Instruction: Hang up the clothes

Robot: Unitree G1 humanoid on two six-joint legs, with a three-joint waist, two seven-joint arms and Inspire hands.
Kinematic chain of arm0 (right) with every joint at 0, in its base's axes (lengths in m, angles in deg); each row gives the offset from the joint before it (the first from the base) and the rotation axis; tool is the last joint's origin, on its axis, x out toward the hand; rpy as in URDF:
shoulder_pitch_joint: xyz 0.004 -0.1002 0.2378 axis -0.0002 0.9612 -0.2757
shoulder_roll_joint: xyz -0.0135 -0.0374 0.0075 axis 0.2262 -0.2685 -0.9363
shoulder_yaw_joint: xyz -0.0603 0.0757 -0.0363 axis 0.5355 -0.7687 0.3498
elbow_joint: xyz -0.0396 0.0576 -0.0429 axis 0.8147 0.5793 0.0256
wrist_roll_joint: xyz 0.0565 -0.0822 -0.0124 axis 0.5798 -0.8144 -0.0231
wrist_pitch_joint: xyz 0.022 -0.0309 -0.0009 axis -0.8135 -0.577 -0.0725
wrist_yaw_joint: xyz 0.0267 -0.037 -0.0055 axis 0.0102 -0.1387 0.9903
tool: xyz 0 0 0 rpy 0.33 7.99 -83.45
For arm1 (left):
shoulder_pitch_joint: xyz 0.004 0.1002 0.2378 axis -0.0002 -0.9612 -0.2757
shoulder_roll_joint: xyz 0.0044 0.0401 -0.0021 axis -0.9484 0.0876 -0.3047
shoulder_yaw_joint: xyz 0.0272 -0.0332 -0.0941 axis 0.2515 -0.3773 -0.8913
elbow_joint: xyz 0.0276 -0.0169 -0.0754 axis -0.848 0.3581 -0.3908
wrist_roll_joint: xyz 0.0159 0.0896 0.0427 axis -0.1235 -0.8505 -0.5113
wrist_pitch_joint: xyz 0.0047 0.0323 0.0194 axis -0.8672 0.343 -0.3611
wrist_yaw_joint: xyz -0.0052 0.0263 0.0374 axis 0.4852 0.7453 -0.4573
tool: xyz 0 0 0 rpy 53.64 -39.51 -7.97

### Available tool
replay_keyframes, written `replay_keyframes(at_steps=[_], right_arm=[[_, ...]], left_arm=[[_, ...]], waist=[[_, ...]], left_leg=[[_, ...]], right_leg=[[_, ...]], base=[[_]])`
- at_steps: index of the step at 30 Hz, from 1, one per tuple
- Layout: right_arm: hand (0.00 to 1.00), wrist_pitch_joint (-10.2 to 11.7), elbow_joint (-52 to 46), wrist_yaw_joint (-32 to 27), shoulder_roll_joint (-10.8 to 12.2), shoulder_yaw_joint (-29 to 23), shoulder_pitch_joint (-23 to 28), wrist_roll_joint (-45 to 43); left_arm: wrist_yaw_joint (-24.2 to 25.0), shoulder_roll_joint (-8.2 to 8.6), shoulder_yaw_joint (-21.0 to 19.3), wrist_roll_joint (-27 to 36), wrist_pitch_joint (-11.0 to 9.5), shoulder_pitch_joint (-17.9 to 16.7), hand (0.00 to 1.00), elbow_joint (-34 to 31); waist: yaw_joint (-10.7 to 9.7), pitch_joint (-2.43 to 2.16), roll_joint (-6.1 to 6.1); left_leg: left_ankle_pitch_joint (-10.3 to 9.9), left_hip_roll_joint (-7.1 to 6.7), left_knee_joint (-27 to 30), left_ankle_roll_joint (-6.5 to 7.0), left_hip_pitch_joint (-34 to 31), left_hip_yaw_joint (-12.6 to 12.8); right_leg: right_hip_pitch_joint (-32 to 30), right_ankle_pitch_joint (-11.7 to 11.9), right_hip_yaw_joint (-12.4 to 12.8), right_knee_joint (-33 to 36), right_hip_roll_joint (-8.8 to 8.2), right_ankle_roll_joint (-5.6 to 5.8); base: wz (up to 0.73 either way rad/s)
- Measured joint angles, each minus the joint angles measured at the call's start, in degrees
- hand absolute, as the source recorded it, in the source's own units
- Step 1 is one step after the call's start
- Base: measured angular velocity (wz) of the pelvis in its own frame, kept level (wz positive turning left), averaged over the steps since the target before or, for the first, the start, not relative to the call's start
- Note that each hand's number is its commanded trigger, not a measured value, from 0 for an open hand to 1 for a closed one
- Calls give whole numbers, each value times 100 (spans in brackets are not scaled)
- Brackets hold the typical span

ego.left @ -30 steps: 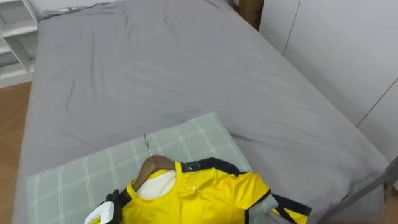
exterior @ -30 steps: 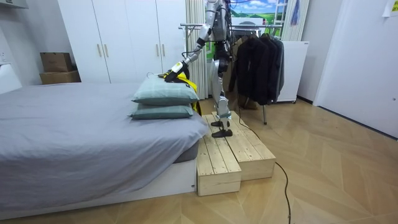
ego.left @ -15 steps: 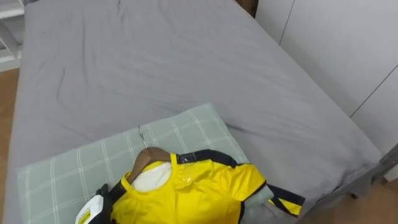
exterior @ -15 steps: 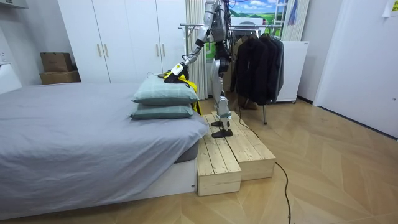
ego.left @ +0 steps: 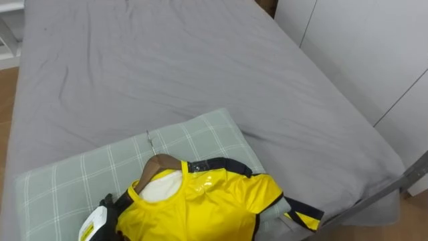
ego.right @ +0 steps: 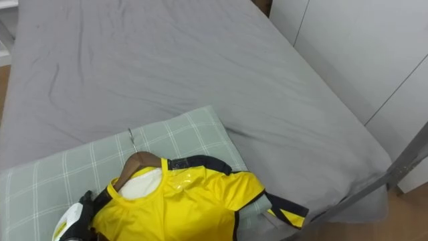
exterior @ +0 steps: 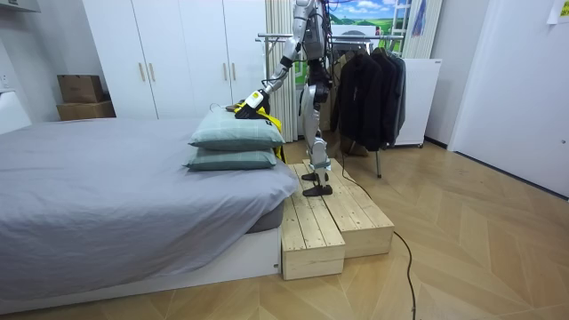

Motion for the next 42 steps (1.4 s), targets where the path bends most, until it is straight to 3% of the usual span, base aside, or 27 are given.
replay_keyframes(at_steps=[7, 19, 20, 22, 28, 35, 42], right_arm=[[0, 12, 36, 1, -6, 264, -28, 384], [0, 10, 62, -18, -21, 429, -96, 479], [0, 9, 63, -29, -17, 432, -104, 481], [0, 9, 67, -29, -10, 441, -139, 482], [0, 9, 67, -29, -10, 455, -146, 512], [0, 15, 62, -29, -16, 512, -149, 514], [0, 58, 62, -26, -28, 543, -154, 520]], left_arm=[[-2, -30, 107, 114, -21, 272, 0, 339], [-3, -94, 164, 105, -36, 410, 0, 350], [-5, -105, 184, 105, -36, 430, 22, 349], [-14, -123, 278, 106, -38, 431, 100, 349], [-145, -197, 419, 107, -71, 435, 100, 348], [-284, -424, 507, 111, -78, 575, 100, 347], [-284, -445, 506, 114, -75, 624, 100, 346]], waist=[[-11, 12, -21], [-9, 26, -37], [-3, 33, -39], [0, 38, -40], [0, 66, -41], [0, 67, -40], [0, 95, -23]], left_leg=[[0, 9, 59, 0, -81, -30], [13, 33, 122, -18, -338, -78], [15, 35, 141, -18, -383, -87], [19, 33, 141, -23, -414, -87], [19, 34, 139, -24, -434, -83], [20, 30, 134, -22, -433, -80], [21, 25, 77, -22, -408, -79]], right_leg=[[-27, 11, -69, -6, 1, -14], [-239, 31, -146, -1, 4, -44], [-277, 34, -148, -1, 8, -48], [-308, 37, -148, -1, 14, -52], [-326, 38, -145, -1, 17, -53], [-325, 38, -145, -1, 5, -52], [-326, 38, -146, -8, 5, -52]], base=[[2], [2], [0], [0], [0], [0], [0]])
